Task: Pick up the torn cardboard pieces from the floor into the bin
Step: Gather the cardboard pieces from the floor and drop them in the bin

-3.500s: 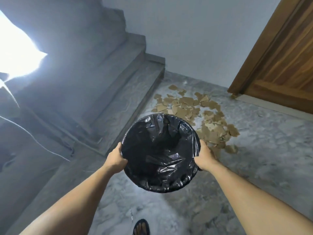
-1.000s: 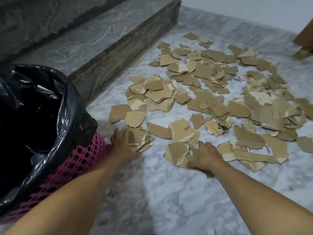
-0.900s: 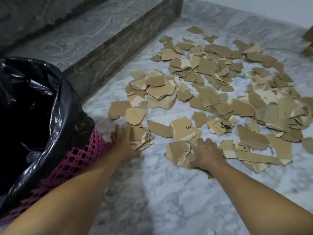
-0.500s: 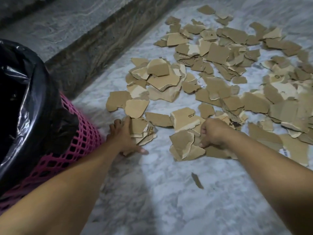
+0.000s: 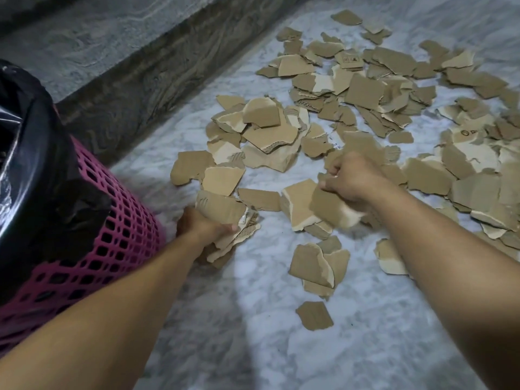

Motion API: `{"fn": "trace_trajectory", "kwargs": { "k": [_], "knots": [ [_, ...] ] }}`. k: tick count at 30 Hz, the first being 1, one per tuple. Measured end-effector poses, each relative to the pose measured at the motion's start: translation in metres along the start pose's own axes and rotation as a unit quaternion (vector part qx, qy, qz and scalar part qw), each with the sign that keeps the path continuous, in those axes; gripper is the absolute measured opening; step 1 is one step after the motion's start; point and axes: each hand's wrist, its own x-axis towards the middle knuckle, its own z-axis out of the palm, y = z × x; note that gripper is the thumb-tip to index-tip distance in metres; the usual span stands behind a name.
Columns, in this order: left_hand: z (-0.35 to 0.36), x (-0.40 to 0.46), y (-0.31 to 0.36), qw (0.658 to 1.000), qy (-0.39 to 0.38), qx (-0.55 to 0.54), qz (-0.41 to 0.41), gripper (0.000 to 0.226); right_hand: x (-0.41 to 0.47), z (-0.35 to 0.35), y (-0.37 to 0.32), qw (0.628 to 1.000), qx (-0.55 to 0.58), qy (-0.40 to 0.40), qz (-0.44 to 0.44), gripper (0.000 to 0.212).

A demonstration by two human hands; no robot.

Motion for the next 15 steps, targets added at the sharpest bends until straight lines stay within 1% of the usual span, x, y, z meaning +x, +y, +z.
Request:
{"fn": "trace_trajectory", "kwargs": {
  "k": [1,2,3,5,6,7,9,11,13,15],
  "knots": [
    [-0.001,0.001,0.001,0.999,-0.013,-0.029,-0.004,0.100,0.000,0.006,-0.001,0.997,0.072,-0.016,0.003,0.020],
    [-0.001,0.002,0.001,0.998,-0.028,-0.061,-0.011,0.095,0.000,0.015,-0.002,0.994,0.108,-0.029,0.006,0.025],
    [0.000,0.005,0.001,0.995,-0.043,-0.092,-0.016,0.089,0.003,0.024,0.000,0.994,0.103,-0.038,0.009,0.036],
    [0.002,0.007,0.000,0.991,-0.056,-0.122,-0.017,0.073,0.009,0.042,0.005,0.998,0.025,-0.039,0.033,0.068],
    [0.003,0.009,0.001,0.992,-0.046,-0.120,-0.015,0.069,0.012,0.050,0.008,0.998,-0.018,-0.044,0.047,0.082],
    [0.003,0.010,0.002,0.993,-0.031,-0.116,-0.007,0.073,0.013,0.056,0.009,0.996,-0.045,-0.056,0.062,0.089],
    [0.003,0.010,0.008,0.995,-0.002,-0.099,0.011,0.095,0.012,0.066,0.009,0.990,-0.087,-0.073,0.078,0.092],
    [0.004,0.009,0.015,0.999,0.001,-0.049,0.013,0.111,0.010,0.073,0.005,0.987,-0.117,-0.074,0.085,0.094],
    [0.007,0.008,0.022,1.000,0.005,-0.003,0.009,0.113,0.012,0.079,0.001,0.987,-0.107,-0.078,0.089,0.099],
    [0.013,0.011,0.026,1.000,0.001,-0.015,0.006,0.111,0.018,0.079,-0.001,0.989,-0.067,-0.089,0.093,0.099]
  ]
}}
